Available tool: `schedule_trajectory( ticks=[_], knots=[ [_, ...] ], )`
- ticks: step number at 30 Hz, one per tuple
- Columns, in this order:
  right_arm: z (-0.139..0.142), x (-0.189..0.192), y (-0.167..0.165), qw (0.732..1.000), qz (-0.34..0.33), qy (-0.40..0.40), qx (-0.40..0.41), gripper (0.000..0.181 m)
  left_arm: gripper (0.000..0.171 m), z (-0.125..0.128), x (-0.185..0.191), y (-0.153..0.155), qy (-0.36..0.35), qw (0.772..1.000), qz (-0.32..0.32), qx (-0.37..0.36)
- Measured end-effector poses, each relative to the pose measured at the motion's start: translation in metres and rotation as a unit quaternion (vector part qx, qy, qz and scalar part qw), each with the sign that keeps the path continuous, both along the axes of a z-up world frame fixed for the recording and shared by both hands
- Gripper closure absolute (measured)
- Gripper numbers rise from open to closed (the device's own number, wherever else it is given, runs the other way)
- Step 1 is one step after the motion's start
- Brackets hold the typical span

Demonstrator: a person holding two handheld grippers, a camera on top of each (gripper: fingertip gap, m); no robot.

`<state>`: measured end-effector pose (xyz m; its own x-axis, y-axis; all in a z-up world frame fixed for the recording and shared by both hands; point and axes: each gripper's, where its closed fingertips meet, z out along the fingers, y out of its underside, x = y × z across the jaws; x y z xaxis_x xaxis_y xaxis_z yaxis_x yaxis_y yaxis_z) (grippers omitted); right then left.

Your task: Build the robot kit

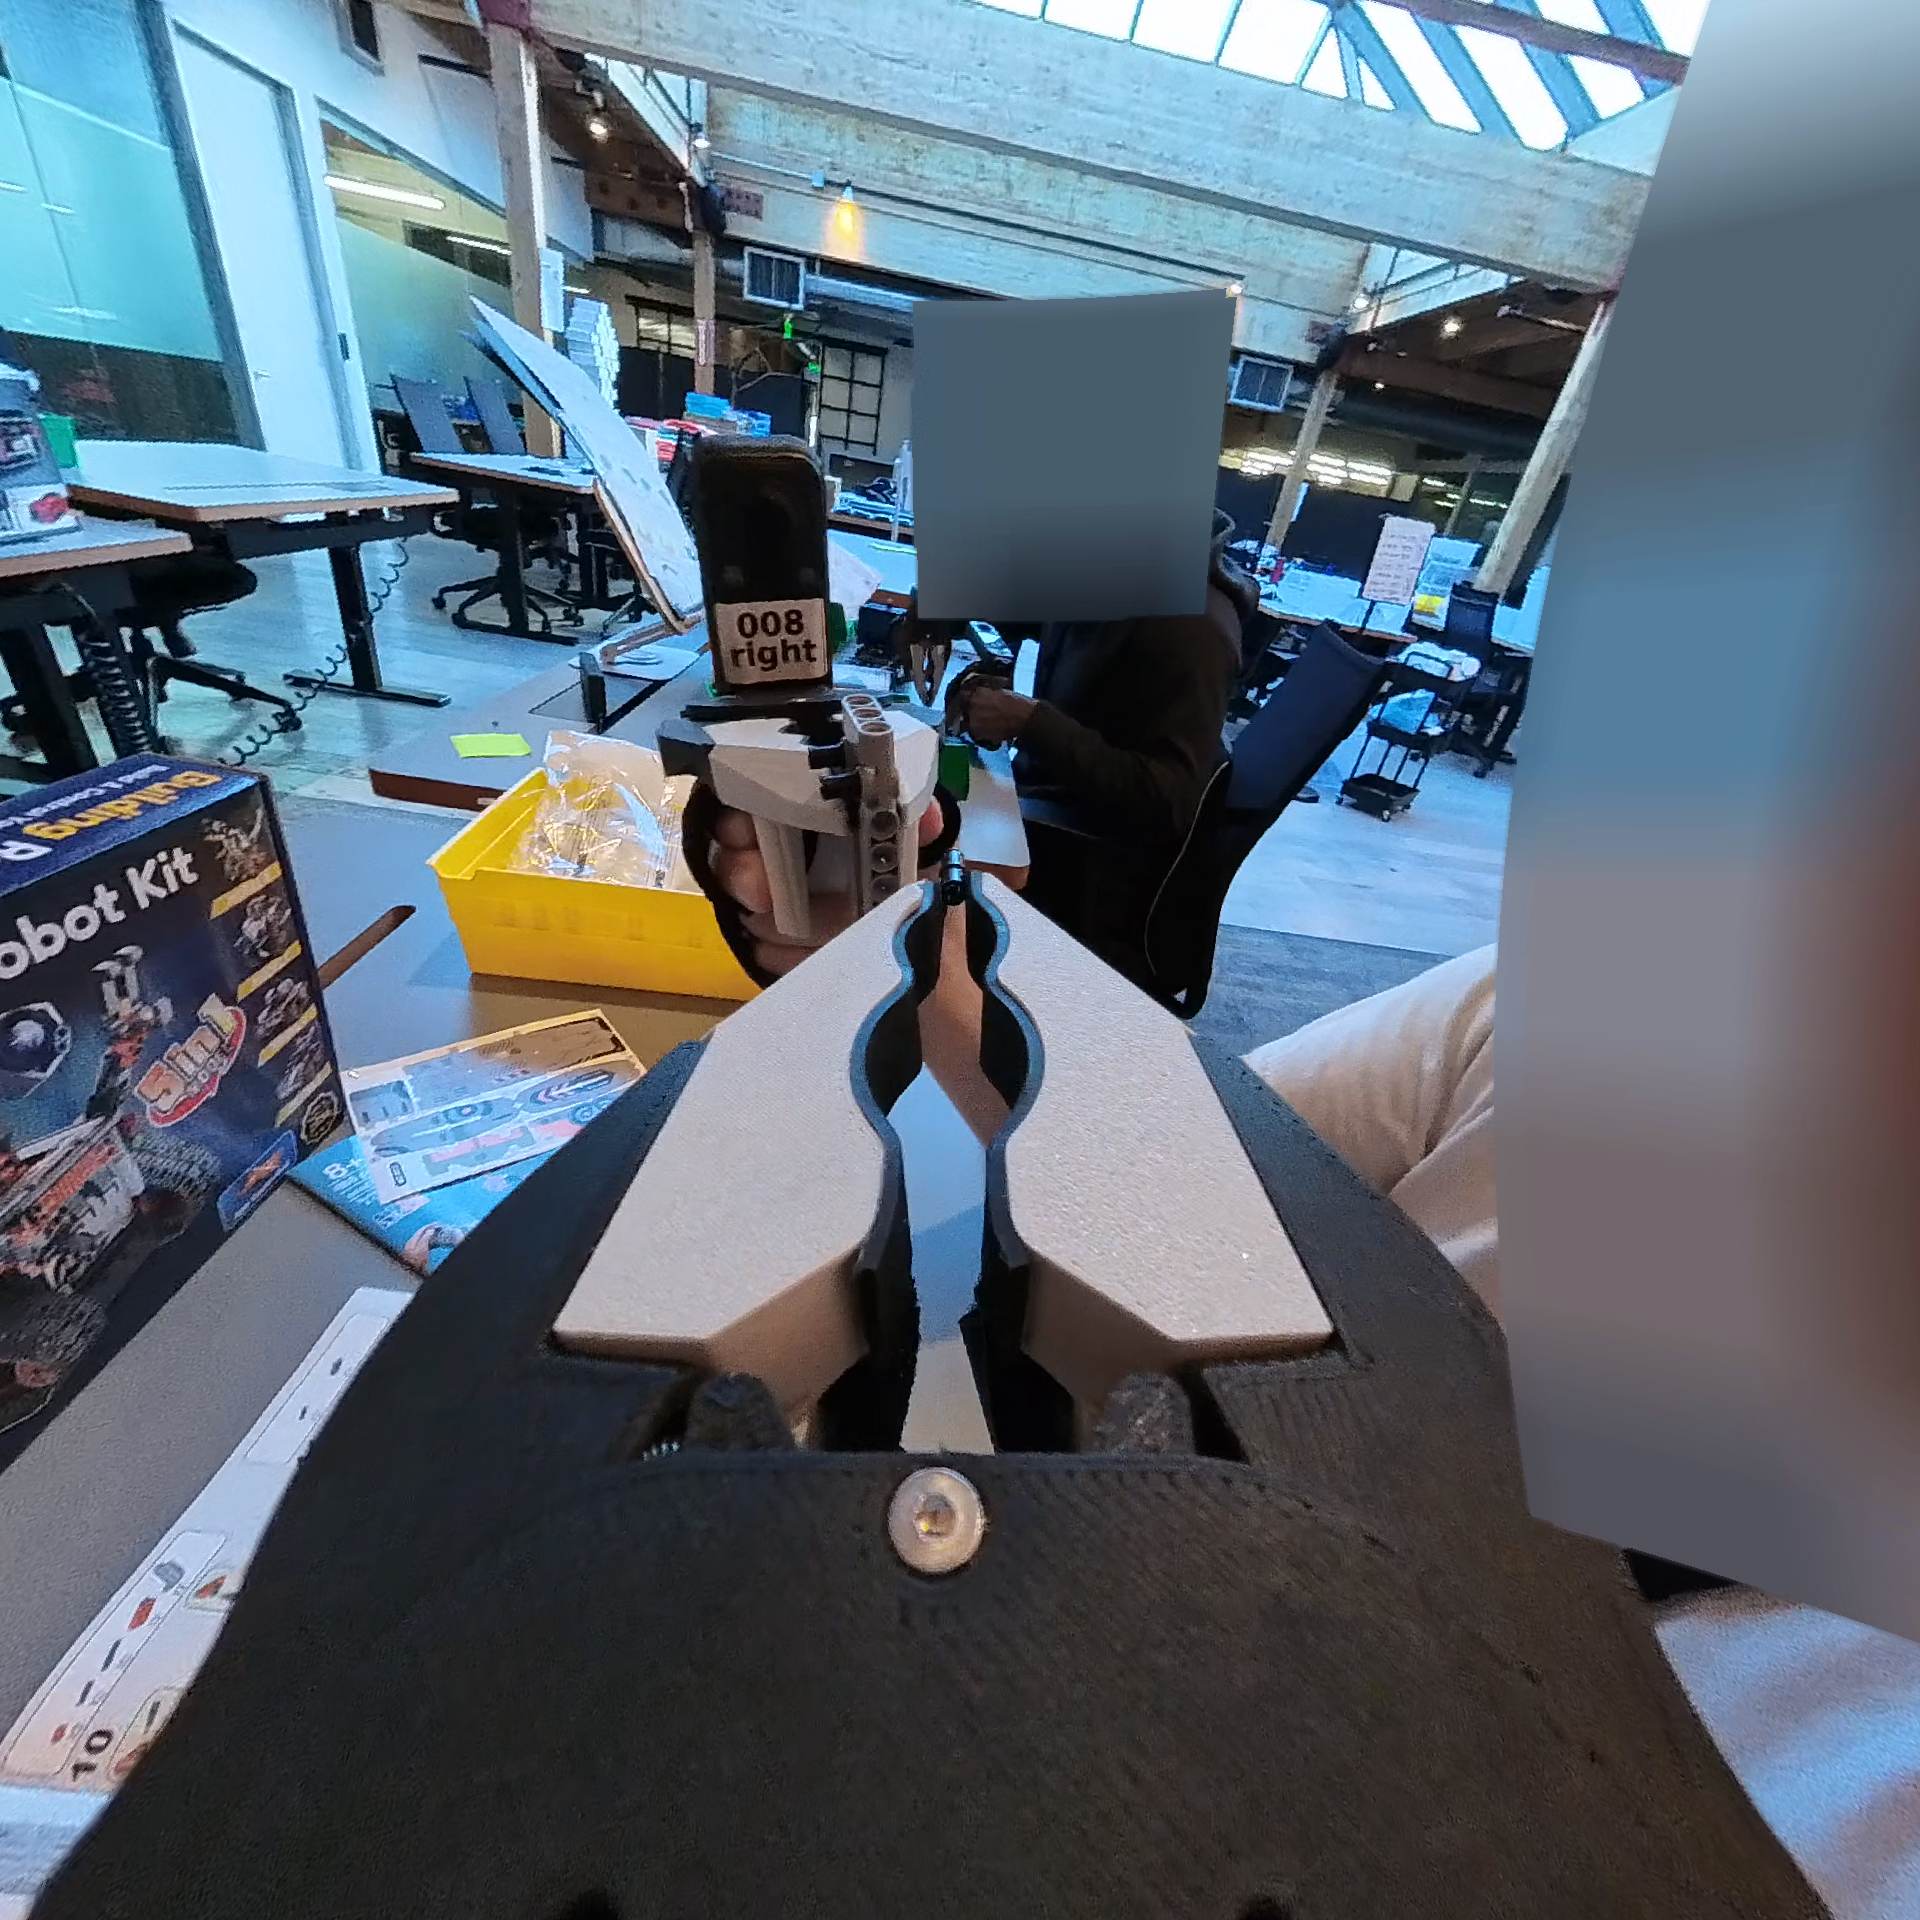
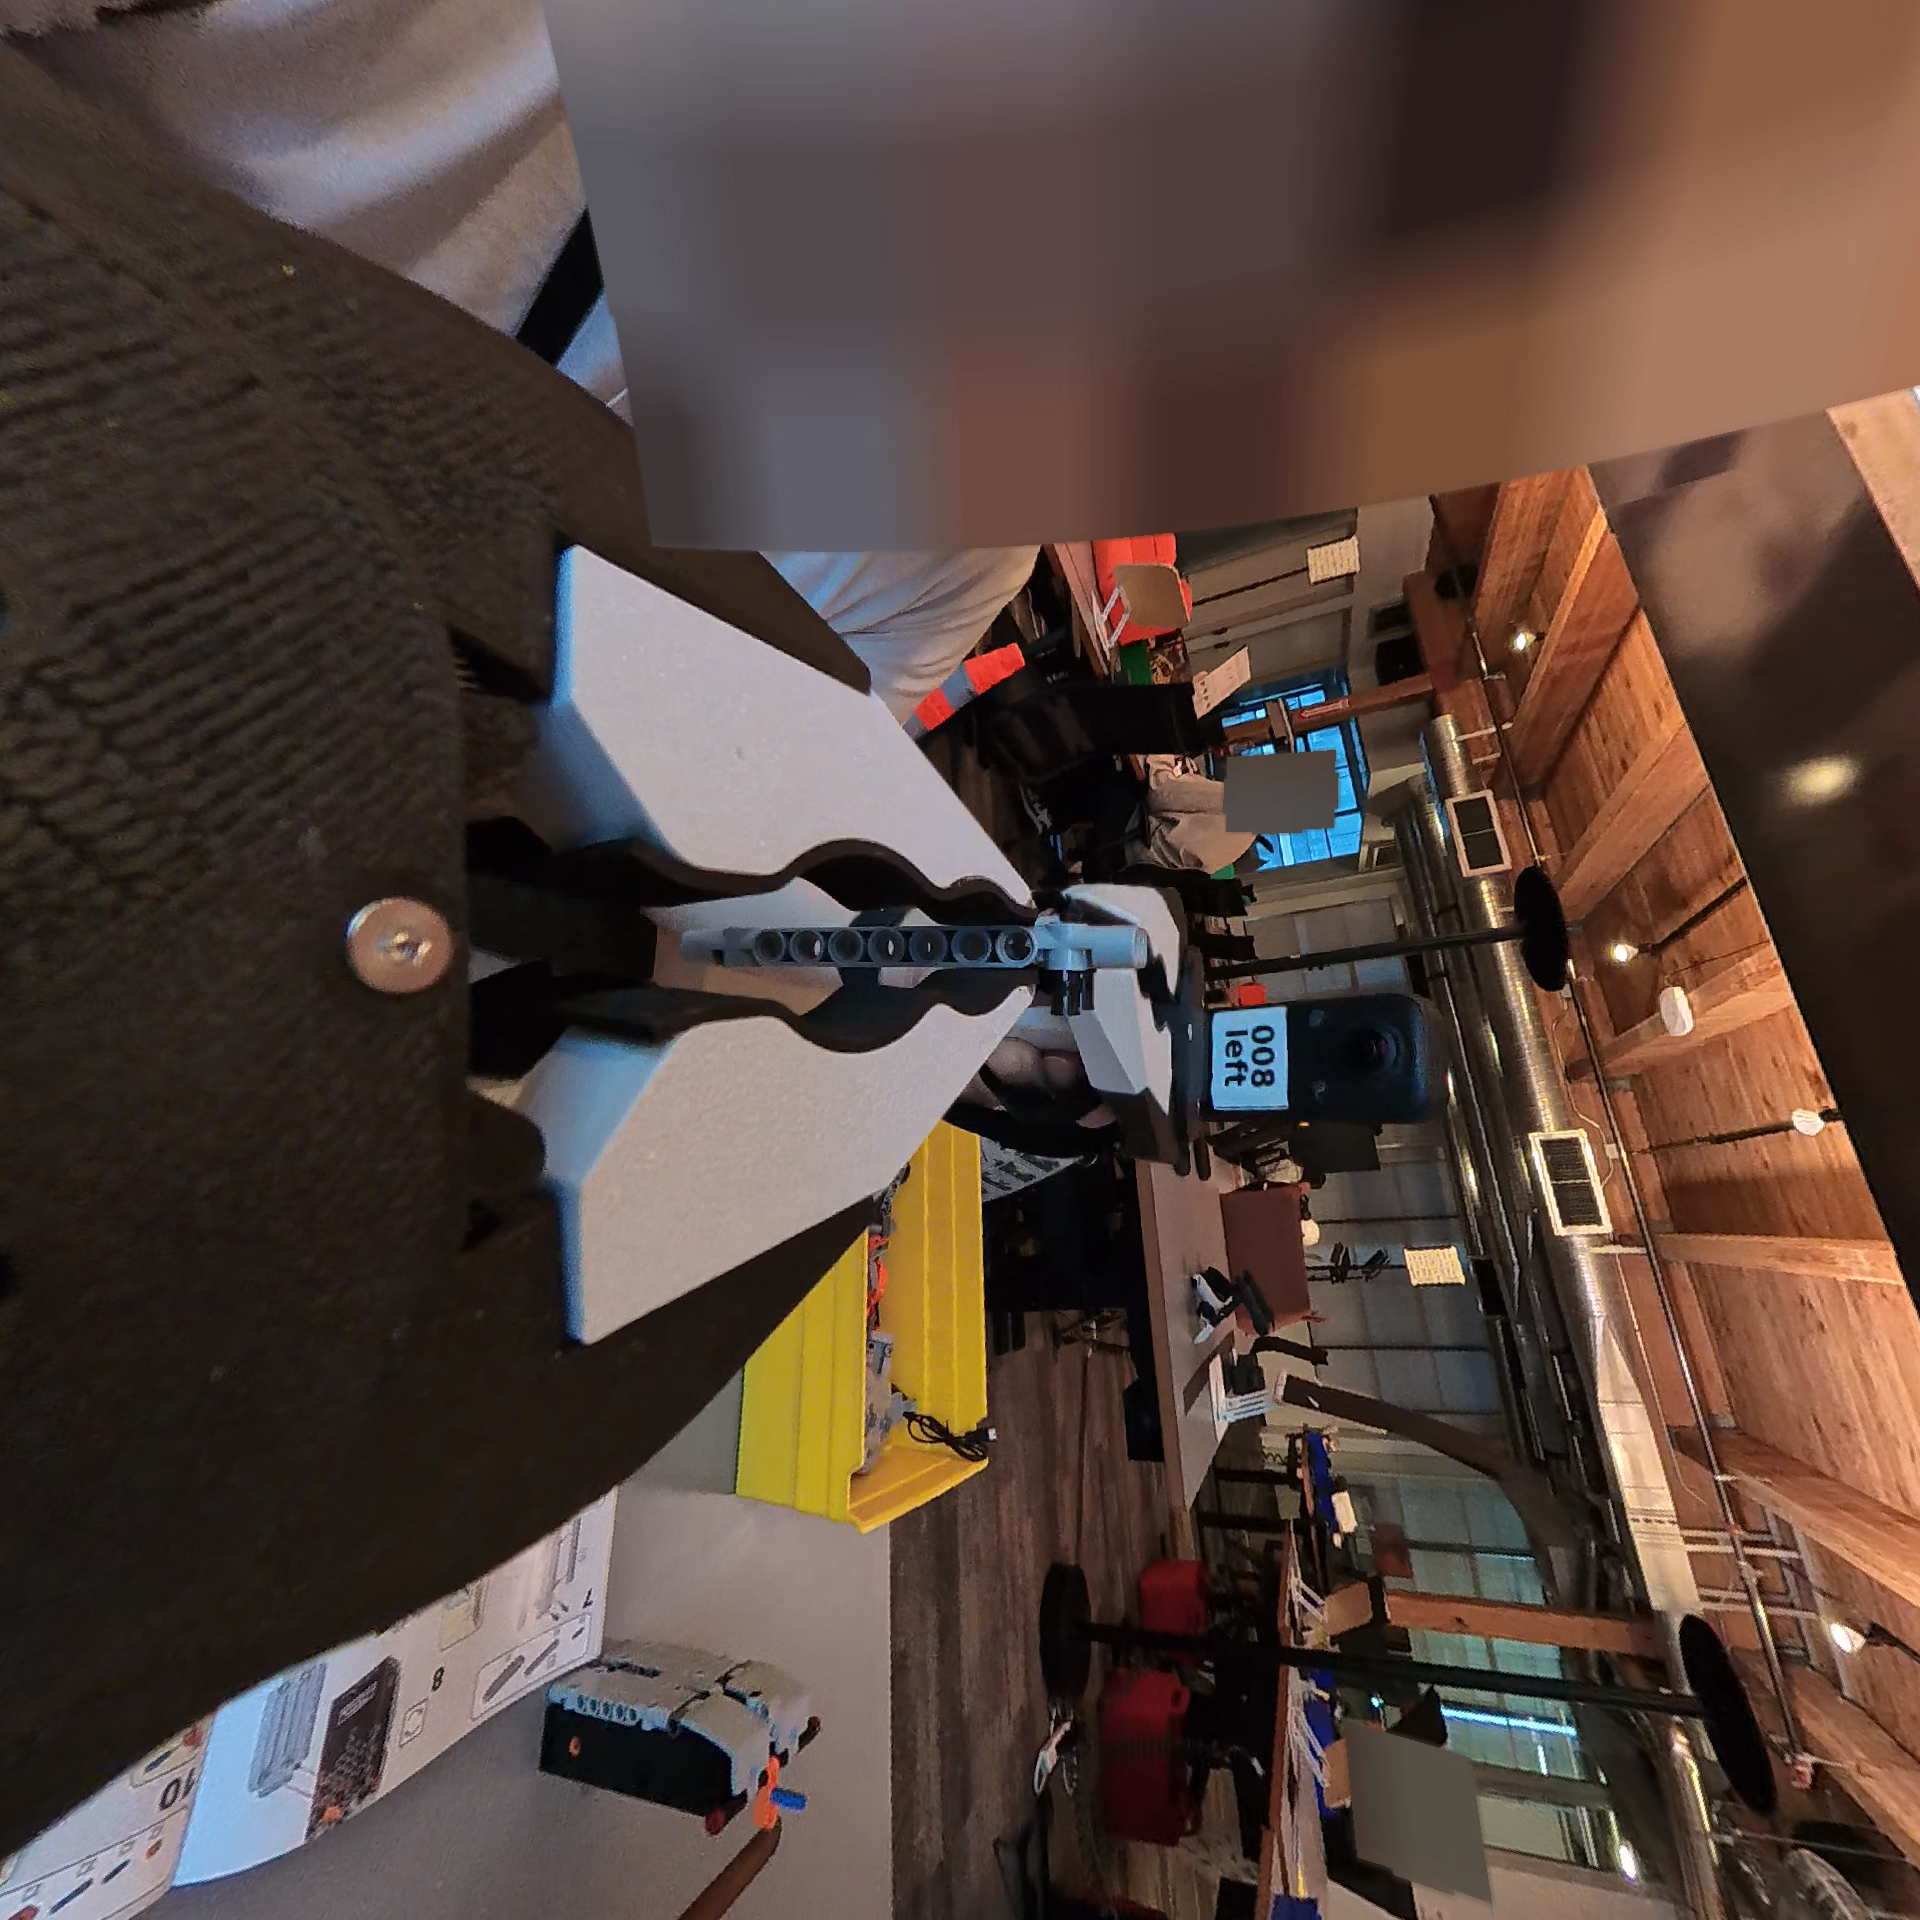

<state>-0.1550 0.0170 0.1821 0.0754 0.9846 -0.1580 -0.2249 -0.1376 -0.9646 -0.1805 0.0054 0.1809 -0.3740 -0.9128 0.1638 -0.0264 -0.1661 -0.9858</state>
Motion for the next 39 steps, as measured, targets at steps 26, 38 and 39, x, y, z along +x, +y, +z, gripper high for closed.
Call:
schedule_trajectory(
  ticks=[26,38,39],
  knots=[
    [-0.002,-0.011,0.004,0.999,-0.033,-0.006,0.019,0.175,0.171,-0.002,0.007,0.014,-0.002,0.999,0.034,-0.003],
    [-0.001,-0.012,0.013,0.991,-0.11,-0.027,0.076,0.175,0.17,-0.001,0.007,0.023,-0.011,0.999,0.051,-0.013],
    [-0.001,-0.012,0.014,0.989,-0.115,-0.03,0.083,0.175,0.17,-0.001,0.007,0.023,-0.009,0.999,0.049,-0.017]
  ],
)
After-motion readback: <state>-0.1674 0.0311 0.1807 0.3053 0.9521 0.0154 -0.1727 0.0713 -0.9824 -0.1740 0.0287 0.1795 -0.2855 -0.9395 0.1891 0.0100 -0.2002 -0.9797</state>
